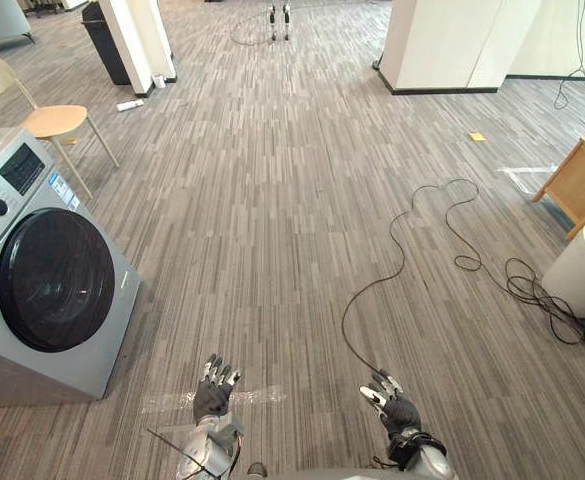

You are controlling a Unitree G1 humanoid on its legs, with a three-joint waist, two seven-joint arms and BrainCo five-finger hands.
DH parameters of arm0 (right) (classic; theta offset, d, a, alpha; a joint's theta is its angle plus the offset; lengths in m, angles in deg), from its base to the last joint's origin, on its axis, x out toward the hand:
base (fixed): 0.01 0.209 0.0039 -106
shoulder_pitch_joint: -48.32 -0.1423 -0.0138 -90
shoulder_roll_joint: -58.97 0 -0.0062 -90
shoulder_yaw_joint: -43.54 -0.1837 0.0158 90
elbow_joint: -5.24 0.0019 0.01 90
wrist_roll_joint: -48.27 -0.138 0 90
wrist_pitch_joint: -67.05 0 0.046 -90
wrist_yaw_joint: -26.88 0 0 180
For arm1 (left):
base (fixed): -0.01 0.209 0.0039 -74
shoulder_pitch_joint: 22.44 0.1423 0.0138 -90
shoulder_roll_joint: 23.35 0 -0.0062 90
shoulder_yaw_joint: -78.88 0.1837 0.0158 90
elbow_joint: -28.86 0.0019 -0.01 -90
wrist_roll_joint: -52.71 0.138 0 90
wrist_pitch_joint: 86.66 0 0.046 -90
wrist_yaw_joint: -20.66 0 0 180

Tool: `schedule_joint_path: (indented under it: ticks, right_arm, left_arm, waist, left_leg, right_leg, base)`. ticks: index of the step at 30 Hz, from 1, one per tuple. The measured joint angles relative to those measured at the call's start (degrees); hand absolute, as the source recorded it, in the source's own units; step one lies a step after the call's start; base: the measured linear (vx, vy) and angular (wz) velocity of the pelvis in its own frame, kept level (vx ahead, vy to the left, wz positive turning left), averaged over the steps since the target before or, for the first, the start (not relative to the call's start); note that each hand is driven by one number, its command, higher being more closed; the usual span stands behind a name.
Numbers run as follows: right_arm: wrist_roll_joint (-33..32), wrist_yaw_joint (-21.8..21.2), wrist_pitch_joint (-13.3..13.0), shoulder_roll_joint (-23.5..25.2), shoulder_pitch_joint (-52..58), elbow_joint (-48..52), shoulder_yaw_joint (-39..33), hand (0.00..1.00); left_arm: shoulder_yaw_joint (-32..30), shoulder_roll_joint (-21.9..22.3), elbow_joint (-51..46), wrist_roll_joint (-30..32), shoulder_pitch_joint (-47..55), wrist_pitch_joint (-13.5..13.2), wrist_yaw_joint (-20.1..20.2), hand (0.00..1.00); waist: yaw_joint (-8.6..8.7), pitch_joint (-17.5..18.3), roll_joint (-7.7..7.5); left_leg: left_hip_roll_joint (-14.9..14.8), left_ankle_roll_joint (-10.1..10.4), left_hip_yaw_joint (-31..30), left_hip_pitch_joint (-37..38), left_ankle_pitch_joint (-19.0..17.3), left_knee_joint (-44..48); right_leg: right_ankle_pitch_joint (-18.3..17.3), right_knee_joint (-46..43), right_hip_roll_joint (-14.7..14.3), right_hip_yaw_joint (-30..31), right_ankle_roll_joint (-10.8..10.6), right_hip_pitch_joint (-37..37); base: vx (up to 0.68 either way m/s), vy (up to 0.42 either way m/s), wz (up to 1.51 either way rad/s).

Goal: Organize washtable

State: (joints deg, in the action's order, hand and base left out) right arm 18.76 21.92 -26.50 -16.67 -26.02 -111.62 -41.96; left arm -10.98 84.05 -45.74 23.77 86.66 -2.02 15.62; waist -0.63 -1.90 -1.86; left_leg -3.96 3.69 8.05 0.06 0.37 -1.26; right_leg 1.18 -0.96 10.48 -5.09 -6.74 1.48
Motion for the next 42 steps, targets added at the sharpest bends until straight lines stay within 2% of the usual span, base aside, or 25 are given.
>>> schedule_joint_path:
  ticks: [7, 9, 10, 12, 13, 15, 16, 17, 19, 21, 22, 23, 25, 26, 27, 28, 29, 31, 33, 35, 36, 38, 39, 40, 42]
  right_arm:
    - [1.16, 1.55, -0.31, 0.02, -4.74, -2.08, -2.48, 0.00]
    - [1.50, 1.46, -0.52, 0.20, -6.61, -2.08, -2.87, 0.00]
    - [1.59, 1.43, -0.51, 0.35, -6.82, -2.09, -2.88, 0.00]
    - [2.05, 1.34, -0.50, 0.01, -7.32, -2.22, -2.78, 0.00]
    - [2.08, 1.25, -0.65, 0.24, -7.41, -2.10, -2.66, 0.00]
    - [2.13, 1.23, -0.54, 0.73, -7.13, -2.31, -2.41, 0.00]
    - [2.11, 1.24, -0.59, 0.82, -6.64, -2.24, -2.28, 0.00]
    - [2.08, 1.33, -0.58, 0.82, -6.54, -2.25, -2.36, 0.00]
    - [2.09, 1.36, -0.56, 0.79, -6.63, -2.25, -3.14, 0.00]
    - [2.84, 1.38, -0.41, 0.74, -6.44, -2.26, -3.58, 0.00]
    - [3.20, 1.37, -0.41, 0.63, -6.46, -2.15, -3.57, 0.00]
    - [3.81, 1.31, -0.43, 0.25, -6.56, -2.06, -3.63, 0.00]
    - [4.38, 1.29, -0.40, -0.38, -8.06, -2.54, -3.63, 0.00]
    - [4.37, 1.21, -0.36, -0.93, -9.19, -2.41, -3.08, 0.00]
    - [4.35, 1.12, -0.39, -1.86, -9.32, -1.47, -1.27, 0.00]
    - [4.32, 1.06, -0.52, -2.14, -9.35, -0.70, -0.12, 0.00]
    - [4.26, 1.08, -0.63, -2.30, -9.52, -0.60, 0.09, 0.00]
    - [4.18, 1.25, -1.14, -2.60, -9.32, 1.54, -0.14, 0.00]
    - [4.13, 1.26, -1.62, -2.77, -9.68, 2.82, -0.15, 0.00]
    - [3.45, 1.24, -1.75, -2.81, -11.01, 3.24, -0.18, 0.00]
    - [2.84, 1.21, -1.76, -2.82, -11.83, 3.26, -0.18, 0.00]
    - [2.34, 1.21, -1.85, -2.92, -11.87, 3.56, -0.03, 0.00]
    - [2.35, 1.26, -1.81, -3.03, -11.74, 3.26, 0.18, 0.00]
    - [2.37, 1.27, -1.65, -2.27, -12.25, 2.51, 0.67, 0.00]
    - [2.41, 1.06, -1.48, -2.01, -13.11, 2.54, 2.41, 0.00]
  left_arm:
    - [-1.53, -0.11, 0.08, 1.97, -2.13, -0.02, -0.04, 0.00]
    - [-2.04, -0.55, 0.00, 3.06, -2.92, -0.05, -0.09, 0.00]
    - [-2.02, -0.73, -0.01, 3.66, -2.92, -0.04, -0.09, 0.00]
    - [-1.97, -1.15, -0.08, 5.01, -3.01, 0.02, -0.24, 0.00]
    - [-1.73, -1.64, -0.11, 5.12, -2.98, 0.06, -0.28, 0.00]
    - [-1.04, -2.62, 0.06, 5.68, -3.30, 0.13, -0.41, 0.00]
    - [-0.50, -3.69, 0.11, 6.17, -4.08, 0.12, -0.36, 0.00]
    - [-0.20, -4.09, 0.50, 6.18, -5.14, 0.11, -0.11, 0.00]
    - [0.43, -4.04, 2.90, 7.22, -8.25, 0.21, -0.02, 0.00]
    - [1.94, -4.01, 3.40, 8.00, -9.20, 0.45, 0.07, 0.00]
    - [2.30, -3.91, 3.36, 8.67, -9.23, 0.45, 0.12, 0.00]
    - [3.09, -3.48, 3.88, 9.46, -9.08, 0.53, 1.01, 0.00]
    - [4.87, -2.40, 3.73, 9.44, -8.89, 0.85, 2.05, 0.00]
    - [5.00, -1.51, 3.73, 9.29, -8.22, 1.37, 2.94, 0.00]
    - [4.64, -0.53, 3.67, 9.21, -6.68, 1.49, 3.78, 0.00]
    - [4.91, 0.06, 3.59, 9.14, -5.67, 1.52, 3.99, 0.00]
    - [5.57, 0.14, 3.41, 8.92, -5.26, 1.65, 4.25, 0.00]
    - [6.59, 0.18, 1.28, 8.67, -4.79, 1.83, 5.71, 0.00]
    - [6.38, 0.13, -1.41, 8.62, -4.77, 1.76, 6.18, 0.00]
    - [6.17, 0.13, -5.01, 7.93, -4.82, 1.67, 6.18, 0.00]
    - [6.06, 0.27, -7.17, 7.00, -4.94, 1.65, 6.17, 0.00]
    - [6.00, 0.83, -10.12, 5.40, -3.89, 1.54, 6.09, 0.00]
    - [6.03, 1.02, -11.79, 2.96, -2.54, 1.17, 6.05, 0.00]
    - [6.00, 0.62, -12.47, 0.49, -3.56, 1.06, 5.65, 0.00]
    - [5.72, 1.21, -15.13, -1.48, -3.99, 0.88, 5.04, 0.00]
  waist:
    - [-0.17, -3.69, -0.72]
    - [-0.09, -4.82, -2.21]
    - [-0.14, -5.07, -2.25]
    - [-0.28, -6.76, -2.24]
    - [0.34, -8.37, -1.20]
    - [0.18, -8.87, -0.57]
    - [0.37, -8.94, -0.47]
    - [0.68, -9.07, -0.69]
    - [1.61, -10.43, -0.65]
    - [2.26, -10.98, -0.17]
    - [2.87, -10.99, 0.06]
    - [3.46, -10.90, 0.42]
    - [2.89, -11.54, 3.84]
    - [2.82, -11.57, 5.06]
    - [2.40, -11.58, 6.65]
    - [1.44, -11.70, 7.59]
    - [1.13, -11.72, 7.75]
    - [0.56, -12.42, 6.18]
    - [-0.54, -12.63, 4.86]
    - [-1.83, -13.28, 3.66]
    - [-2.82, -13.75, 2.60]
    - [-3.69, -13.23, 3.51]
    - [-4.45, -12.57, 4.48]
    - [-4.68, -12.05, 2.05]
    - [-5.04, -11.89, 1.54]
  left_leg:
    - [0.61, -0.49, 0.98, -0.62, -0.42, -0.39]
    - [1.21, -0.98, 2.01, -2.71, -3.88, 4.35]
    - [1.26, -1.03, 2.28, -3.04, -5.10, 6.06]
    - [-0.01, -1.52, 2.59, -2.07, -8.42, 8.43]
    - [-1.15, -1.83, 2.05, 0.08, -9.67, 9.09]
    - [-3.60, -1.51, 2.04, 0.58, -12.09, 10.90]
    - [-5.21, -0.93, 1.92, 0.84, -13.36, 11.31]
    - [-5.76, -0.40, 1.60, 0.96, -14.15, 11.30]
    - [-6.57, 0.98, 0.88, 3.61, -16.80, 10.85]
    - [-7.53, 2.91, 0.33, 7.22, -18.96, 9.70]
    - [-8.15, 3.47, 0.29, 8.26, -19.55, 9.14]
    - [-9.63, 4.85, -0.31, 10.42, -20.06, 9.56]
    - [-14.53, 6.93, 0.06, 6.72, -17.39, 20.68]
    - [-17.13, 5.87, -0.01, 2.05, -10.75, 31.65]
    - [-20.69, 4.59, -0.72, -1.56, -0.15, 42.87]
    - [-22.02, 4.57, -1.90, -3.94, 0.16, 52.51]
    - [-22.16, 3.97, -2.08, -5.52, -0.91, 58.31]
    - [-20.43, -2.33, 2.16, -11.68, -6.81, 70.17]
    - [-17.89, -3.48, 5.42, -16.37, -10.49, 70.08]
    - [-13.87, -2.93, 8.79, -24.13, -14.02, 61.88]
    - [-11.59, -2.35, 10.25, -27.63, -13.67, 52.49]
    - [-8.98, 2.42, 10.52, -29.20, -9.86, 32.22]
    - [-8.33, 0.76, 9.78, -28.33, -0.46, 25.53]
    - [-6.86, -4.05, 11.23, -28.65, -2.93, 29.12]
    - [-7.13, -7.25, 11.20, -29.48, -8.65, 35.73]
  right_leg:
    - [-1.10, -2.04, 2.55, -5.95, -1.00, 1.41]
    - [-4.38, -7.58, 4.72, -6.65, -0.97, 3.55]
    - [-5.31, -9.66, 5.42, -7.03, -0.51, 3.92]
    - [-5.43, -24.15, 6.98, -8.28, 1.63, 8.81]
    - [-5.12, -34.32, 7.50, -8.25, 4.57, 13.37]
    - [-9.94, -36.00, 5.29, -9.00, 4.74, 16.88]
    - [-10.30, -30.99, 3.04, -10.54, 4.56, 18.78]
    - [-9.73, -25.92, 1.99, -11.09, 4.12, 20.03]
    - [-3.84, -13.18, 1.32, -11.68, 1.99, 22.40]
    - [-0.65, -9.48, 1.28, -12.23, 0.91, 24.09]
    - [-0.37, -9.70, 1.31, -12.24, 1.12, 24.64]
    - [2.45, -14.25, 1.06, -11.95, 3.25, 25.11]
    - [-1.70, -23.00, -0.69, -13.24, 6.45, 26.35]
    - [-5.13, -24.83, -2.75, -14.34, 8.28, 24.80]
    - [-7.12, -21.88, -5.79, -14.47, 9.54, 19.33]
    - [-7.55, -18.28, -8.52, -13.86, 9.96, 14.26]
    - [-7.76, -15.93, -9.74, -13.26, 10.30, 11.05]
    - [-8.17, -7.78, -11.16, -10.88, 10.94, -1.38]
    - [-8.83, -4.10, -10.46, -9.43, 11.65, -6.82]
    - [-10.22, -1.06, -8.35, -8.54, 12.28, -12.04]
    - [-11.41, -0.68, -6.52, -8.46, 11.21, -13.83]
    - [-12.66, 0.60, -4.94, -8.51, 9.24, -17.49]
    - [-13.84, 1.39, -4.32, -7.36, 7.25, -20.17]
    - [-13.27, 0.54, -1.55, -7.83, 5.35, -20.49]
    - [-8.84, -4.03, 0.02, -6.65, 0.86, -19.40]
  base:
    - [-0.01, 0.007, 0.02]
    - [0.10, 0.049, 0.03]
    - [0.09, 0.035, -0.02]
    - [0.10, 0.022, -0.13]
    - [0.12, 0.018, -0.11]
    - [0.23, -0.002, -0.14]
    - [0.36, -0.033, -0.08]
    - [0.43, -0.065, 0.07]
    - [0.49, -0.131, 0.18]
    - [0.49, -0.192, 0.32]
    - [0.60, -0.265, 0.66]
    - [0.66, -0.270, 0.61]
    - [0.69, -0.297, 0.22]
    - [0.76, -0.379, -0.25]
    - [0.96, -0.394, -0.42]
    - [0.83, -0.294, -0.58]
    - [0.78, -0.208, -0.56]
    - [0.74, -0.173, -0.33]
    - [0.71, -0.053, -0.22]
    - [0.71, 0.069, -0.40]
    - [0.75, 0.193, -0.67]
    - [0.66, 0.223, -0.66]
    - [0.68, 0.304, -0.55]
    - [0.81, 0.372, -0.48]
    - [0.60, 0.344, -0.13]
